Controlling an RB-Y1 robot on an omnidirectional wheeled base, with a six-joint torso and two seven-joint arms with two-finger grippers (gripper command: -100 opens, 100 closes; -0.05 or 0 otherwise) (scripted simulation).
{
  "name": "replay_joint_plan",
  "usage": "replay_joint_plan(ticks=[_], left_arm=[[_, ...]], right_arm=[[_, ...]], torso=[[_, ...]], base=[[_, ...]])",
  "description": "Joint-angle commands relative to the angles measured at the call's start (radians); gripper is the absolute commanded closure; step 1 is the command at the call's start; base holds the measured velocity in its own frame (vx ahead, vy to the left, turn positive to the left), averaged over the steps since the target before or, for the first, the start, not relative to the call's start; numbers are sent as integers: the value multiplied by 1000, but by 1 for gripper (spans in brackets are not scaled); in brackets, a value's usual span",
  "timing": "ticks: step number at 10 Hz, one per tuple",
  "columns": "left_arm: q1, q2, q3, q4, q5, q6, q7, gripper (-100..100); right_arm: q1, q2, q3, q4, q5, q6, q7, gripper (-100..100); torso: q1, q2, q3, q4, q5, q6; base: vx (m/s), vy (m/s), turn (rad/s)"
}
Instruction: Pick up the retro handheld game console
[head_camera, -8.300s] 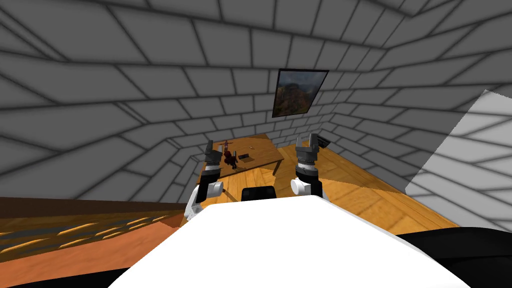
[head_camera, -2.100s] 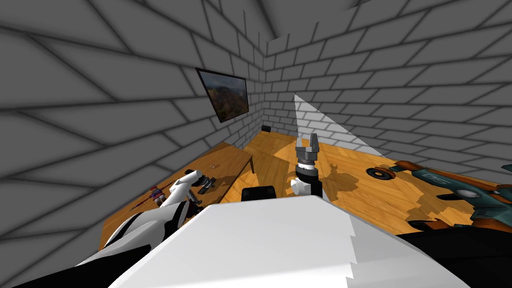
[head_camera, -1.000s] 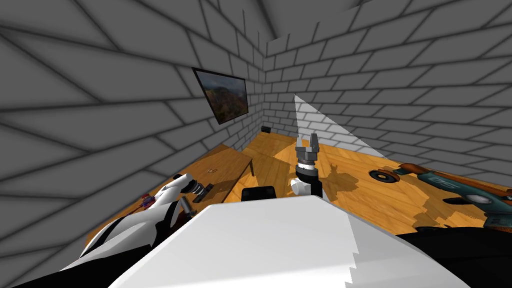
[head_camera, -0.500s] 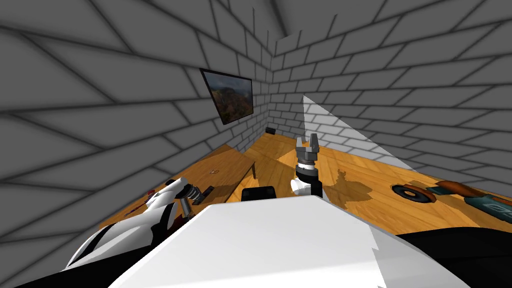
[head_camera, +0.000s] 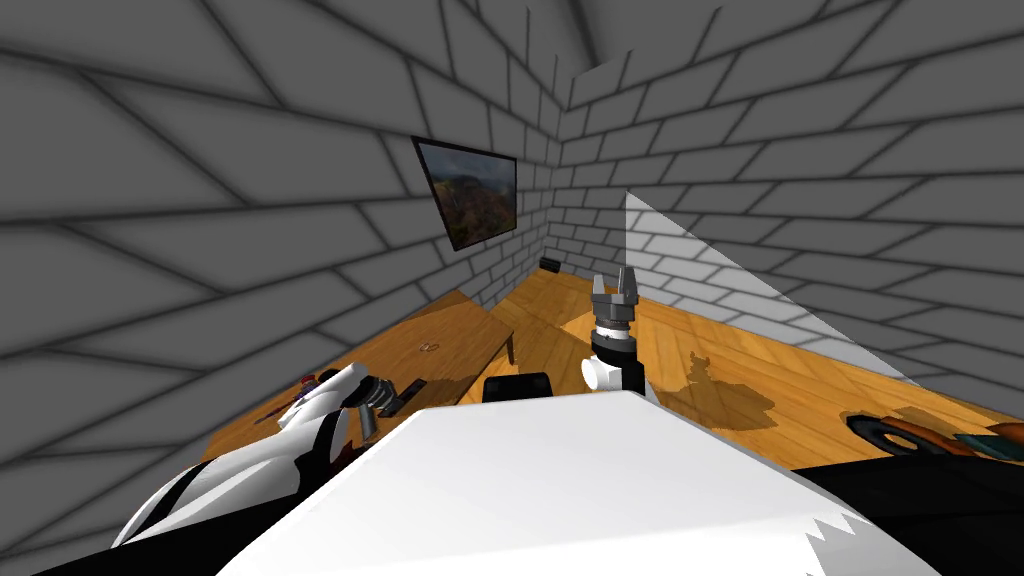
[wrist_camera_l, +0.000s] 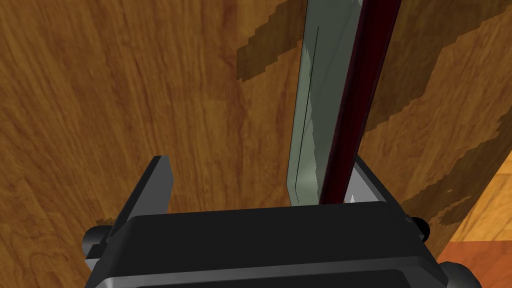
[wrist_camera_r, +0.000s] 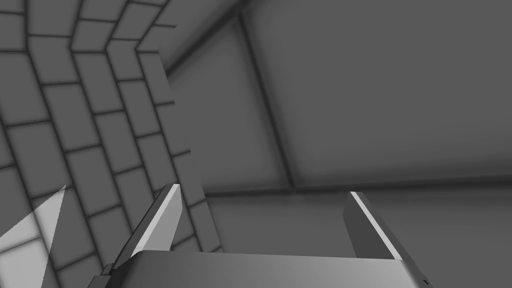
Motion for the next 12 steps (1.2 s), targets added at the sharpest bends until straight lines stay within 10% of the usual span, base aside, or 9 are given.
replay_joint_plan(ticks=[1, 12], left_arm=[[8, 0, 7, -8, 0, 3, -50, -100], [73, 25, 150, 88, 5, -46, -335, -100]], right_arm=[[0, 0, 0, 0, 0, 0, 0, 0], [0, 0, 0, 0, 0, 0, 0, 0]], torso=[[0, 0, 0, 0, 0, 0], [0, 7, 4, 1, 0, -1]], base=[[92, -36, -29], [95, -44, 140]])
